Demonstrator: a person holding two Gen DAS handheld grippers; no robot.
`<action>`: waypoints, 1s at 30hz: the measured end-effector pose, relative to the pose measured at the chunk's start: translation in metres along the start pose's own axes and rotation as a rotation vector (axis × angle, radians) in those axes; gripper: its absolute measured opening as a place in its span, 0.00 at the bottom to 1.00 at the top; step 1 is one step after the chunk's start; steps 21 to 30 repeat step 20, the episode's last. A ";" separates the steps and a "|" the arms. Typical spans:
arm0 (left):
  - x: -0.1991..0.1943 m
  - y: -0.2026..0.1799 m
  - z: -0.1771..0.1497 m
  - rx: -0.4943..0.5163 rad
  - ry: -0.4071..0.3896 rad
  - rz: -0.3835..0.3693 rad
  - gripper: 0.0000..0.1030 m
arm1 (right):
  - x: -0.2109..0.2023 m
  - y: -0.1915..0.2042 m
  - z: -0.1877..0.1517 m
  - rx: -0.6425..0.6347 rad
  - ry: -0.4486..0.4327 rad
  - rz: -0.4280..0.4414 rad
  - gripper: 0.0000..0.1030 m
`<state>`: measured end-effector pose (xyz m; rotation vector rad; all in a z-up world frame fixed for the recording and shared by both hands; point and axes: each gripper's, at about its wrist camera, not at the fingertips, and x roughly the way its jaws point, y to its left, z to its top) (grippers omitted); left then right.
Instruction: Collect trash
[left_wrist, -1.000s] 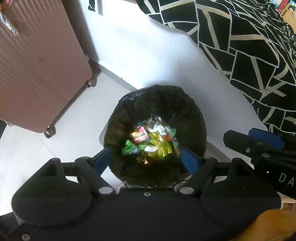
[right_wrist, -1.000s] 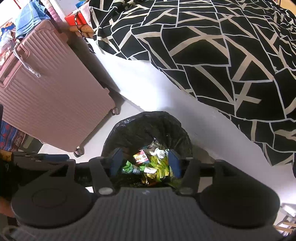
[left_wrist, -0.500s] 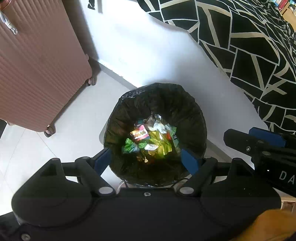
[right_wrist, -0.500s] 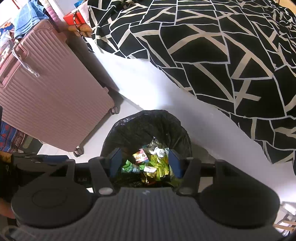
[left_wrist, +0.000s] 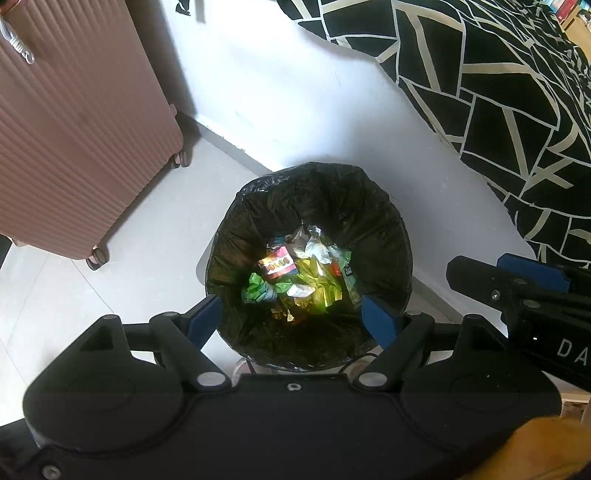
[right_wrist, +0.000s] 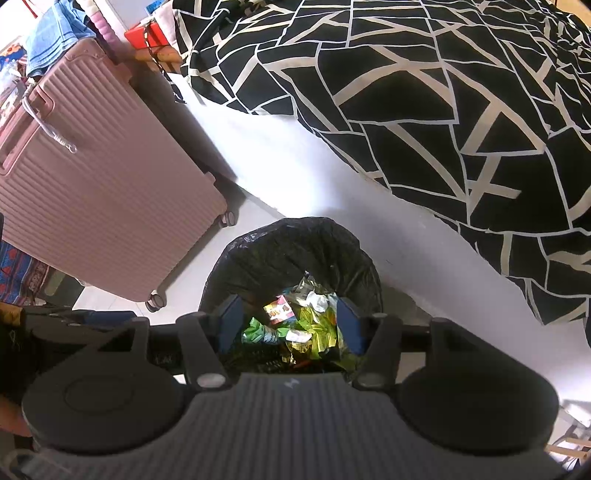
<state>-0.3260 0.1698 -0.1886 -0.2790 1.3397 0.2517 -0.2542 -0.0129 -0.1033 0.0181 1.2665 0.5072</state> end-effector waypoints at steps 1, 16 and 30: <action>0.000 0.000 0.000 -0.001 -0.001 0.000 0.79 | 0.000 0.000 0.000 0.000 0.000 0.000 0.68; -0.002 0.001 0.001 0.001 -0.015 -0.010 0.79 | 0.002 -0.002 -0.002 0.010 0.002 -0.006 0.69; -0.002 0.002 0.001 0.002 -0.013 -0.009 0.79 | 0.002 -0.001 -0.001 0.012 0.002 -0.007 0.69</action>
